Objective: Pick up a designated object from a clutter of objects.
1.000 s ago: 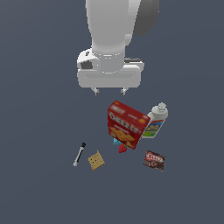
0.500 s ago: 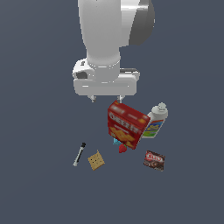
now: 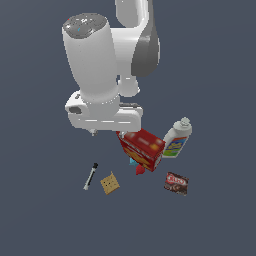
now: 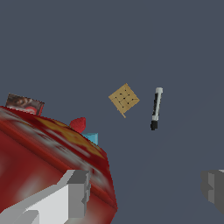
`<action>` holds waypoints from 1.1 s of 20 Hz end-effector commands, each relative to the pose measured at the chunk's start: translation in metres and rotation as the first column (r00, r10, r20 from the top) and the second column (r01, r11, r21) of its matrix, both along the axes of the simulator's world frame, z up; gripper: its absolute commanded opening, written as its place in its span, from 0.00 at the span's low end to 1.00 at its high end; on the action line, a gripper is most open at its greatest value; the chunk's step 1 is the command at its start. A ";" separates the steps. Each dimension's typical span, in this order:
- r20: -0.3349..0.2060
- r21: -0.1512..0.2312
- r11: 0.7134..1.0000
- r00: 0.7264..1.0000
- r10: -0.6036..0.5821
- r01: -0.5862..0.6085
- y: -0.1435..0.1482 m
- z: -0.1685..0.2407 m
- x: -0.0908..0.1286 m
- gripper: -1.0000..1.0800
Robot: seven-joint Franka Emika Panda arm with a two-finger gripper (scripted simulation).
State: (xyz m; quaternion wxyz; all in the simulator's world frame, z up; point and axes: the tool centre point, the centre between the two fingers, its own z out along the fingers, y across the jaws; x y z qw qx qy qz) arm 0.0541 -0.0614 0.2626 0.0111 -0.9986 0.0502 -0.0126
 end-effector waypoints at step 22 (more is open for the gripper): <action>-0.027 -0.019 0.990 0.989 -0.144 0.143 -0.101 -0.193 0.049 0.96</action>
